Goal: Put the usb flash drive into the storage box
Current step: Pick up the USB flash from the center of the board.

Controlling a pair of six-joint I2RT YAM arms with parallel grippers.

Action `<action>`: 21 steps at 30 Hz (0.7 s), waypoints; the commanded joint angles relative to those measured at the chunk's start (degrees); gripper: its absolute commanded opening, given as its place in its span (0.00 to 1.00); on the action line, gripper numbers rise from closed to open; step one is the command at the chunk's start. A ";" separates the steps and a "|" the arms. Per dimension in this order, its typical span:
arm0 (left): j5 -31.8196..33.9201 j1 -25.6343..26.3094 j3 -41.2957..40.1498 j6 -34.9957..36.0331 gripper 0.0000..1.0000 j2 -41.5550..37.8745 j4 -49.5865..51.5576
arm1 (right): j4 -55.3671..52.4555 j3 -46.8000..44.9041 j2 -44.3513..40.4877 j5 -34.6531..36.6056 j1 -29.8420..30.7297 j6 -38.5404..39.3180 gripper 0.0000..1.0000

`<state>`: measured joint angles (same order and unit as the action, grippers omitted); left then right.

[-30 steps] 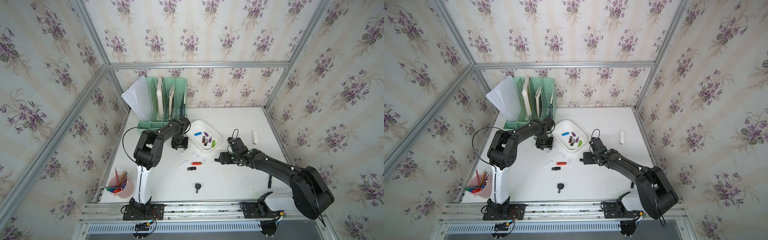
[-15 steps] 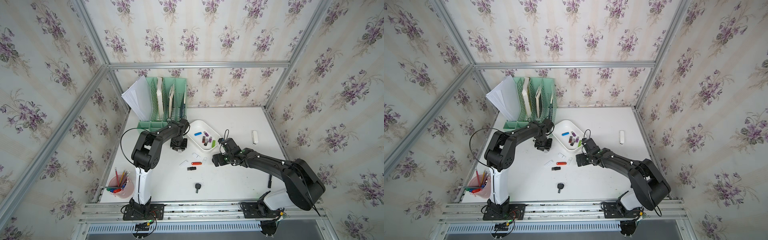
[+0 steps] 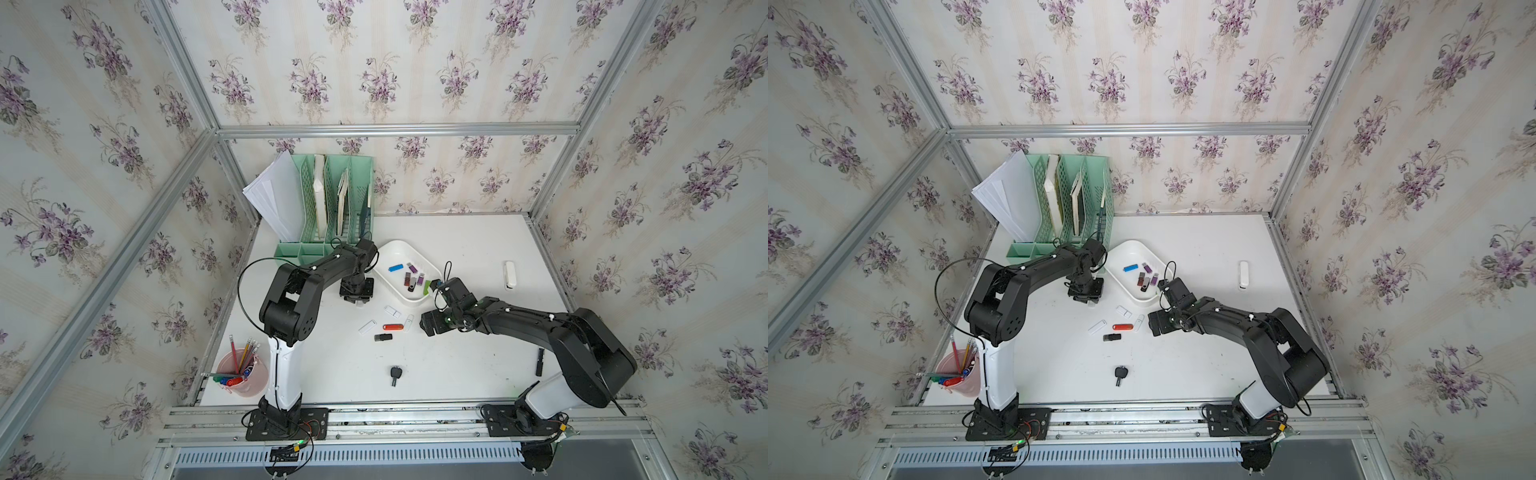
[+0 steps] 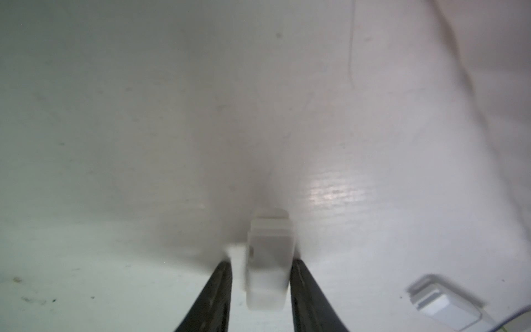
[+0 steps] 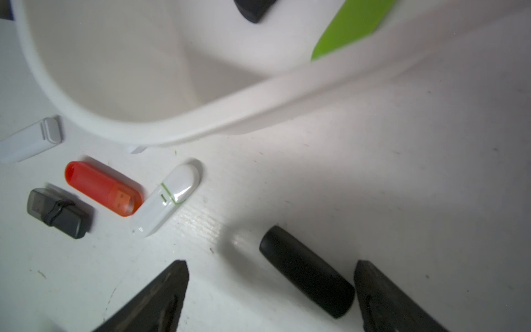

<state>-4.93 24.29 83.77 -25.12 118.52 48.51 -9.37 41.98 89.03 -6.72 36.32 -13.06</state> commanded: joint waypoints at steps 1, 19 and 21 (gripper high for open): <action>-1.40 -0.08 -1.23 -0.50 0.40 0.84 3.55 | 0.16 0.33 0.52 -1.69 0.09 0.50 0.93; -1.52 -0.23 -4.64 -0.44 0.39 -0.74 2.12 | -3.64 0.04 -1.73 6.26 6.89 -4.08 0.79; -1.58 -0.23 -4.80 -0.54 0.39 -0.77 2.13 | -3.39 0.19 -1.59 8.35 7.10 -3.87 0.79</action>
<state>-4.91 24.08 80.18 -25.12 116.44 46.70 -12.01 41.78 87.48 -3.40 43.16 -16.53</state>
